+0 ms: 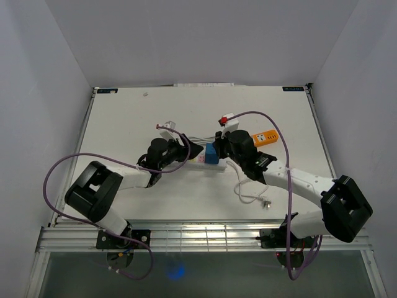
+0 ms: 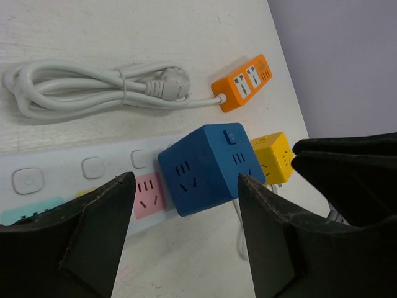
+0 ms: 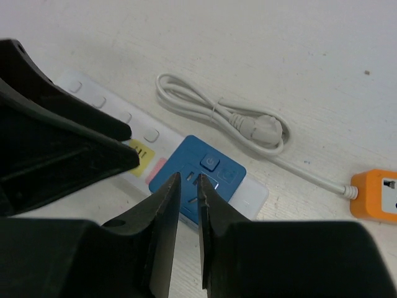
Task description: Insert the plug
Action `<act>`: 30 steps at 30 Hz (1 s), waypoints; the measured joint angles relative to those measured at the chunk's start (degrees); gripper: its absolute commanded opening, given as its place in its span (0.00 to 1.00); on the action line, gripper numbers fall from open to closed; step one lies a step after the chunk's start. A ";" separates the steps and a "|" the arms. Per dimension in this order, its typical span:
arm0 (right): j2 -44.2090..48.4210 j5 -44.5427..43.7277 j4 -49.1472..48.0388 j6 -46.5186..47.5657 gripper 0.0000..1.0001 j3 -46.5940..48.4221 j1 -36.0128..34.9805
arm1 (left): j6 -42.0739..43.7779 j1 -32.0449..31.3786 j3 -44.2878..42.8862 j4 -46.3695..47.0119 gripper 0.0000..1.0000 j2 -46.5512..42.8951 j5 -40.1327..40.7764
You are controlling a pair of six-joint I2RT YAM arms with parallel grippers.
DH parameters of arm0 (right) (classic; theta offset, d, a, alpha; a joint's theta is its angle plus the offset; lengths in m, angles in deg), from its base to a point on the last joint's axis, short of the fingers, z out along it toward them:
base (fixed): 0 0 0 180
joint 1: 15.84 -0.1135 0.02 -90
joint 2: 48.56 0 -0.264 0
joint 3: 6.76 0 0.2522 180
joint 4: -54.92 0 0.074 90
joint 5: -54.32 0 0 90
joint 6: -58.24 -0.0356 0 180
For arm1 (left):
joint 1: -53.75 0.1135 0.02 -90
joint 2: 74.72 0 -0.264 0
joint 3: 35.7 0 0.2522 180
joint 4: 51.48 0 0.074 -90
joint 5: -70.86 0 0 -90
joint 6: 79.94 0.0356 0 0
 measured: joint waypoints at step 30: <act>-4.63 1.40 0.52 -0.96 0.17 0.79 -0.04 | -1.92 -1.66 -0.24 3.89 0.68 4.04 -4.50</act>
